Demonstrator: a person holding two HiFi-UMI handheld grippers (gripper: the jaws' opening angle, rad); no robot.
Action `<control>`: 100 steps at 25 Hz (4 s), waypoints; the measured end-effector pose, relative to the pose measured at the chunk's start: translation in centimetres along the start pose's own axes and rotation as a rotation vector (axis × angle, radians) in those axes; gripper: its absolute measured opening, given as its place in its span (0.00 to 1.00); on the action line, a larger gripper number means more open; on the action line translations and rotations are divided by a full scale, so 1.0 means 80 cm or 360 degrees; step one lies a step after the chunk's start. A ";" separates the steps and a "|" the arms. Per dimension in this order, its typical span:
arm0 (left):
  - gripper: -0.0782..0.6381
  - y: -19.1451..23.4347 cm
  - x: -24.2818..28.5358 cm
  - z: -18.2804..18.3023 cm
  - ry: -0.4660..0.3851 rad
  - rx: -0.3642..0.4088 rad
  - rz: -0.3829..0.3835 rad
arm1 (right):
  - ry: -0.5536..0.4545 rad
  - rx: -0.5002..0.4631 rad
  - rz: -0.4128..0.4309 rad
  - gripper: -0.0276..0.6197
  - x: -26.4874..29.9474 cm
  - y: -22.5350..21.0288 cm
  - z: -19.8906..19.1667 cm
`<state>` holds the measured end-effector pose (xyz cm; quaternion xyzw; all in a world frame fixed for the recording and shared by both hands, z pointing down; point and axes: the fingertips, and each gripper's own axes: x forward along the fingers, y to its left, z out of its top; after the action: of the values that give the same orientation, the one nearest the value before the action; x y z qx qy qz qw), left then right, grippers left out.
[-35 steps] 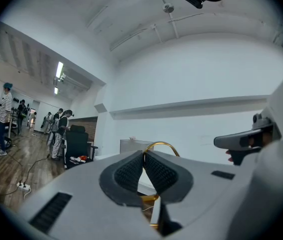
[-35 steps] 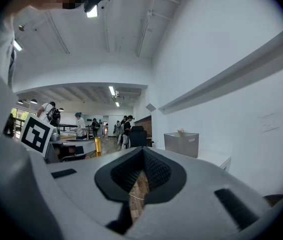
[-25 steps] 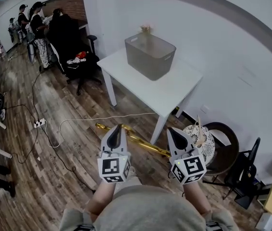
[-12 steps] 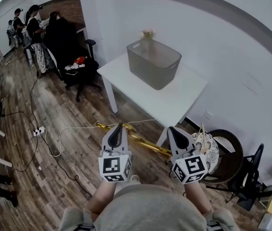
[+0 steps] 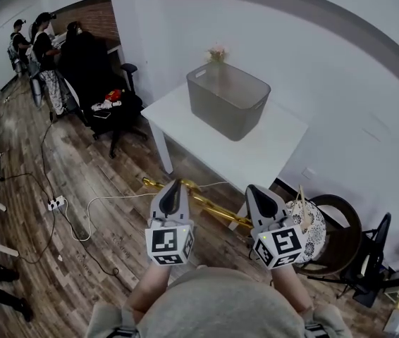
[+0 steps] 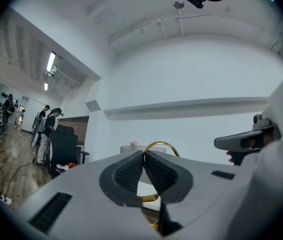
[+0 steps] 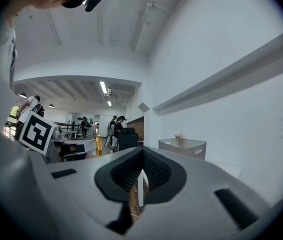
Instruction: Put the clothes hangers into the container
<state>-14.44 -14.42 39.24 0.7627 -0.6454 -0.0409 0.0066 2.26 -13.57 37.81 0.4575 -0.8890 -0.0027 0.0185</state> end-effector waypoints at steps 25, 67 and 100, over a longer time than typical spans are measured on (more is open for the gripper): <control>0.13 0.038 0.154 0.069 -0.0169 0.0061 -0.0131 | 0.0055 0.0046 -0.0087 0.04 0.079 -0.013 -0.016; 0.13 -0.037 0.526 0.150 -0.0263 -0.0020 -0.0427 | 0.0050 0.0085 -0.0155 0.04 0.279 -0.243 -0.016; 0.14 0.061 0.581 -0.023 0.0138 -0.0071 -0.0080 | 0.0074 0.0131 -0.0098 0.04 0.341 -0.282 -0.036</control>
<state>-11.54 -61.09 38.88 0.7794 -0.6241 -0.0223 0.0503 4.90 -48.86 41.00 0.4851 -0.8732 0.0438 0.0202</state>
